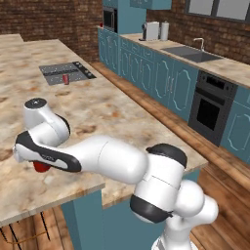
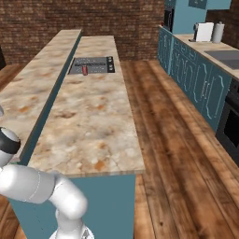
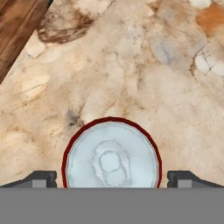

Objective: Four empty soda cans are scattered around the kitchen. Gather all the cans and cluster them next to the stove for recycling.

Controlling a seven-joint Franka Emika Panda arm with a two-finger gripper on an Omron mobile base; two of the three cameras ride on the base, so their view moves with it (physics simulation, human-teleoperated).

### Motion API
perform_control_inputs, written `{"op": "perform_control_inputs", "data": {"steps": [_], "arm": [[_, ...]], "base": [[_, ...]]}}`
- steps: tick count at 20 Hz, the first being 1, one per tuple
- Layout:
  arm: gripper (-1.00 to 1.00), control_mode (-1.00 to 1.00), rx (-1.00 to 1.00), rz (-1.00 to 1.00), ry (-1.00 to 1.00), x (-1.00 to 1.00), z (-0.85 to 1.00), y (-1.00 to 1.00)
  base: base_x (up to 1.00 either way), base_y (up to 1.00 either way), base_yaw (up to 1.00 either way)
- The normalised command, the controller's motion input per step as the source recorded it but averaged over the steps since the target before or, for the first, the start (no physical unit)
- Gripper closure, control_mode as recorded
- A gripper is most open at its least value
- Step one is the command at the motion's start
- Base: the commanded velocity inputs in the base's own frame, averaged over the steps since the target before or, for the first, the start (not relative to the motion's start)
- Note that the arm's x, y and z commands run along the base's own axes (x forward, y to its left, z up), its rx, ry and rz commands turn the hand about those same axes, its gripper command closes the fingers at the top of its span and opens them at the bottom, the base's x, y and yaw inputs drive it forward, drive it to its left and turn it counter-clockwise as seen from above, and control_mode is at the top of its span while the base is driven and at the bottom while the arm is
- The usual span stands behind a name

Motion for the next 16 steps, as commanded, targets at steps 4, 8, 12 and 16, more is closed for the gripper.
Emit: {"op": "perform_control_inputs", "data": {"steps": [4, 8, 12, 16], "arm": [[-1.0, -1.0, 0.0, 0.0, 0.02, 0.23, -0.02, 0.0], [-1.0, -1.0, 0.0, 0.0, 0.0, 0.06, -0.01, 0.0], [-1.0, -1.0, 0.0, 0.0, 0.0, 0.0, 0.0, 0.0], [-1.0, -1.0, 0.0, 0.0, 0.0, 0.0, 0.0, 0.0]], "base": [[0.0, 0.0, 0.0], [0.0, 0.0, 0.0], [0.0, 0.0, 0.0], [0.0, 0.0, 0.0]]}}
